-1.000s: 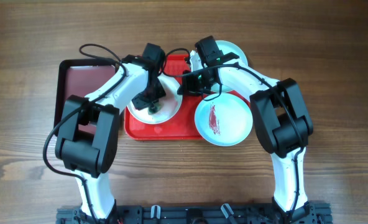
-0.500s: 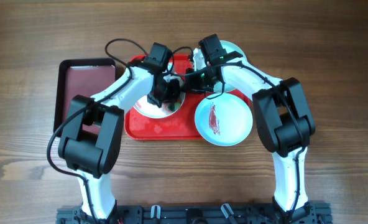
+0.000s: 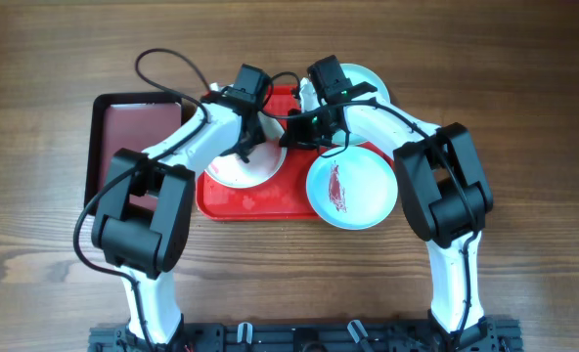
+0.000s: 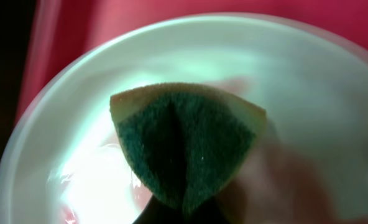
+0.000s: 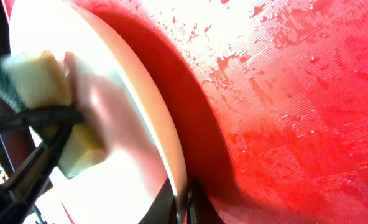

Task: Clean dirty plates on tray and stack at the side

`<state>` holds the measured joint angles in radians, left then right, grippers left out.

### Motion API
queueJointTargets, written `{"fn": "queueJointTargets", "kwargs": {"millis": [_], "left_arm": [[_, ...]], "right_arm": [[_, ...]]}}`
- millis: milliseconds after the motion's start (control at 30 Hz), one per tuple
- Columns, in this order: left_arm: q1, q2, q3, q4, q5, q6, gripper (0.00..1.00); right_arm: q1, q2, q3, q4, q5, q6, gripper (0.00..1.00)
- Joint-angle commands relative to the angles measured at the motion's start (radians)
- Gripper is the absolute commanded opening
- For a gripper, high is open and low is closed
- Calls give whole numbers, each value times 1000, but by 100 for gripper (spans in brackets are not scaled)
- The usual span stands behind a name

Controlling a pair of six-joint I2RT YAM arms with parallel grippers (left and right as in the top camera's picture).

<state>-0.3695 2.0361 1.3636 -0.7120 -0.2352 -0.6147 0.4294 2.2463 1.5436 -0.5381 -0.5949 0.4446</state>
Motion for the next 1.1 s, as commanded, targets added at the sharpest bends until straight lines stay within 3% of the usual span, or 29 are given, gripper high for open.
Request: {"fn": "queueJointTargets", "kwargs": {"millis": [0, 233, 567, 833, 967, 1067], "left_arm": [[31, 2, -1, -151, -72, -127, 4], [27, -68, 24, -301, 74, -127, 4], [50, -67, 105, -225, -183, -122, 4], [168, -68, 342, -247, -181, -17, 4], [239, -70, 424, -375, -73, -15, 4], [301, -73, 424, -462, 107, 82, 4]], "right_arm": [[-5, 43, 0, -9, 26, 1, 4], [-5, 43, 0, -9, 29, 3, 4], [-5, 43, 0, -19, 29, 1, 4], [-5, 43, 0, -21, 36, 0, 4], [-5, 43, 0, -21, 44, 0, 4], [-5, 27, 0, -28, 45, -3, 4]]}}
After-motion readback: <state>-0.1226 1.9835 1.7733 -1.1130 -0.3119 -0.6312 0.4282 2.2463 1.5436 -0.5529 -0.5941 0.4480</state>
